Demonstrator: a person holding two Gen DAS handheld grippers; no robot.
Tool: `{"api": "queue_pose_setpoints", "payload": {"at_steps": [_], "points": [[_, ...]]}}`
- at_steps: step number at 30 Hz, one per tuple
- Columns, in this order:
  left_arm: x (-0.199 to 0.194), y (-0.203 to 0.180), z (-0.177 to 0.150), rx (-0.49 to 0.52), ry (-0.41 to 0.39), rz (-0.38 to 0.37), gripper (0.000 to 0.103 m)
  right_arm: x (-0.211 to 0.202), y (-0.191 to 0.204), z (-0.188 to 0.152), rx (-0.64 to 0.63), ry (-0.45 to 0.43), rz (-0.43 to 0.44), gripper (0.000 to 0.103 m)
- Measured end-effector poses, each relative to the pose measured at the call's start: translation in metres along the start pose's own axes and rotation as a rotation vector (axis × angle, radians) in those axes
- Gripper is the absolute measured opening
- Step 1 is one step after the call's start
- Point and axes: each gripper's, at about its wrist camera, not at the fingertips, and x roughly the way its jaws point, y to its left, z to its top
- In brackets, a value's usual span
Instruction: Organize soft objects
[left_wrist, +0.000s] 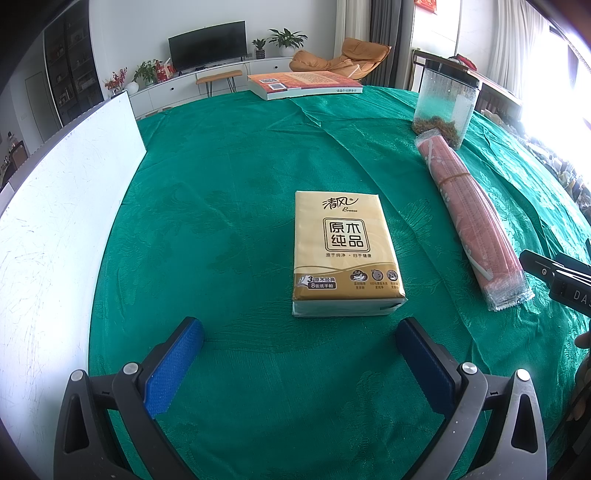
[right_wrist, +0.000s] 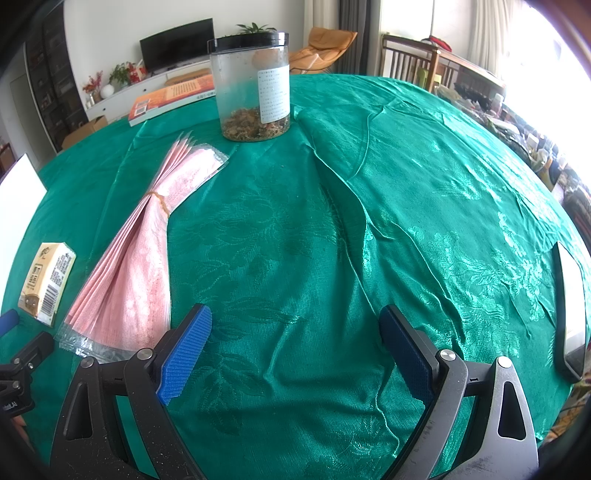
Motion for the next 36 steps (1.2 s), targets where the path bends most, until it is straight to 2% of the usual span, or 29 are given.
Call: {"api": "queue_pose_setpoints", "payload": {"at_steps": [20, 23, 25, 27, 29, 32, 33, 34, 36], "points": [[0.000, 0.000, 0.000, 0.000, 0.000, 0.000, 0.103, -0.001, -0.005, 0.002, 0.023, -0.010, 0.016, 0.093], [0.000, 0.000, 0.000, 0.000, 0.000, 0.000, 0.103, -0.017, -0.015, 0.006, 0.084, -0.093, 0.082, 0.093], [0.000, 0.000, 0.000, -0.001, 0.000, 0.000, 0.103, -0.032, -0.015, 0.008, 0.094, -0.176, 0.172, 0.093], [0.000, 0.000, 0.000, -0.001, 0.000, 0.001, 0.103, -0.037, 0.000, 0.011, 0.049, -0.216, 0.269, 0.093], [0.000, 0.000, 0.001, -0.001, 0.000, 0.000, 0.103, -0.030, 0.026, 0.013, -0.046, -0.179, 0.331, 0.093], [0.000, 0.000, 0.001, -0.001, 0.000, 0.000, 0.103, -0.011, 0.063, 0.009, -0.165, -0.064, 0.385, 0.093], [0.000, 0.000, 0.001, -0.001, 0.000, 0.000, 0.103, -0.006, 0.073, 0.005, -0.210, -0.024, 0.362, 0.093], [0.000, 0.000, 0.001, -0.001, 0.000, 0.000, 0.103, -0.002, 0.080, 0.000, -0.256, 0.005, 0.300, 0.092], [0.000, 0.000, 0.001, -0.001, 0.000, 0.000, 0.103, -0.004, 0.076, -0.007, -0.288, -0.013, 0.135, 0.092]]}}
